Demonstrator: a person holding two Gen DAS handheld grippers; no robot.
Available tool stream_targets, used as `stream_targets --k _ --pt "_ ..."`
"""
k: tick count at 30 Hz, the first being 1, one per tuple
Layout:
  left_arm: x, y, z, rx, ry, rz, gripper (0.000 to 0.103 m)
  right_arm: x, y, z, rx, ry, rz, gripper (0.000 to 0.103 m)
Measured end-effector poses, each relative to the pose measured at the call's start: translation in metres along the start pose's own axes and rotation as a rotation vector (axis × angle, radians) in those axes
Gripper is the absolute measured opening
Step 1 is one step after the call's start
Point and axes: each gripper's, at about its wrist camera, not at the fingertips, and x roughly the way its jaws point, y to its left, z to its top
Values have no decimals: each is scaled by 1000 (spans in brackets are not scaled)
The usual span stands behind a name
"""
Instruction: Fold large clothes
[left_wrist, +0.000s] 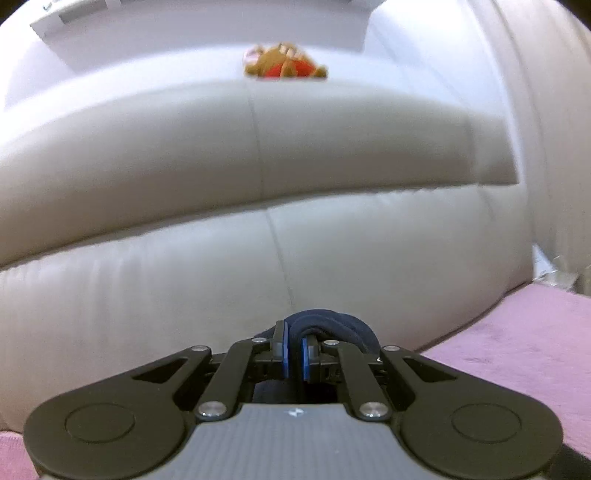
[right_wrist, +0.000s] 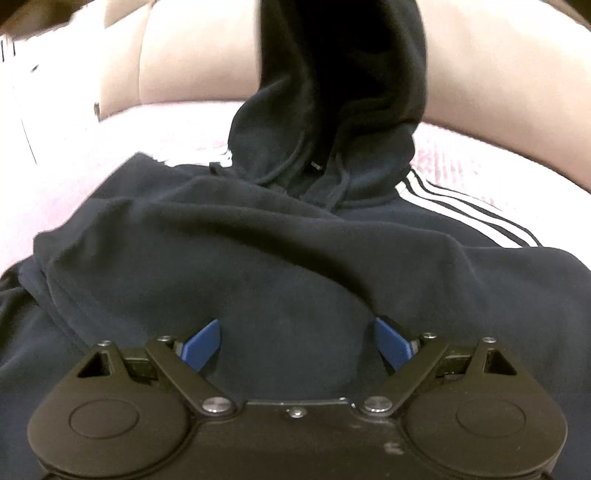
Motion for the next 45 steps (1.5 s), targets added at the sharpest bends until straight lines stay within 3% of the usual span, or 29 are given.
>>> stream_targets --k 2,6,9,11,13,15,18,21,24,26,29,30,31,32,33,34,36,38,40,41,43,45 --pt "-36 -6 -7 -16 -35 20 8 -5 -1 -1 -8 -13 9 103" --pt "-114 -2 -14 -84 -87 1 8 -27 -7 12 -21 49 32 103" --pt "-166 -3 -29 -102 -44 -39 9 -67 -24 14 68 -4 35 103" --pt "-197 -7 -49 -123 26 -79 14 -92 -38 11 142 -1 40 103" --pt "-226 -10 -74 -151 109 -93 23 -112 -54 5 233 23 47 103" --pt "-240 -10 -104 -188 226 -111 52 -124 -69 0 341 14 85 103" --pt "-255 -10 -138 -271 350 -155 73 -123 -84 1 466 5 173 103" --pt "-259 1 -148 -387 312 -203 90 -102 -87 7 536 10 204 103" --pt "-241 15 -143 -444 274 -178 103 -73 -79 9 581 33 237 103" --pt "-217 26 -146 -477 287 -116 103 -54 -71 9 593 39 262 103" --pt "-163 47 -156 -586 376 -83 97 -34 -62 11 610 17 280 103" --pt "-150 54 -165 -643 424 -79 94 -27 -62 13 614 15 293 98" --pt "-139 60 -173 -703 470 -79 89 -21 -62 13 612 22 307 82" --pt "-128 66 -182 -771 508 -93 62 -19 -60 15 606 21 291 8" --pt "-123 70 -189 -820 517 -128 14 -26 -61 17 603 -17 263 8" --pt "-120 72 -192 -842 520 -140 13 -40 -64 19 600 -94 275 8" --pt "-128 72 -182 -807 468 -87 12 -72 -77 20 626 -216 257 7" --pt "-144 77 -164 -801 376 -69 12 -94 -95 18 667 -254 208 6" --pt "-155 81 -155 -842 308 -147 13 -90 -103 17 645 -165 90 6" --pt "-156 79 -154 -833 313 -158 14 -81 -105 14 602 -102 14 6" --pt "-157 71 -157 -765 348 -94 21 -64 -111 6 615 -19 22 7" --pt "-153 72 -172 -787 387 -92 50 -61 -121 -3 684 -10 82 11"
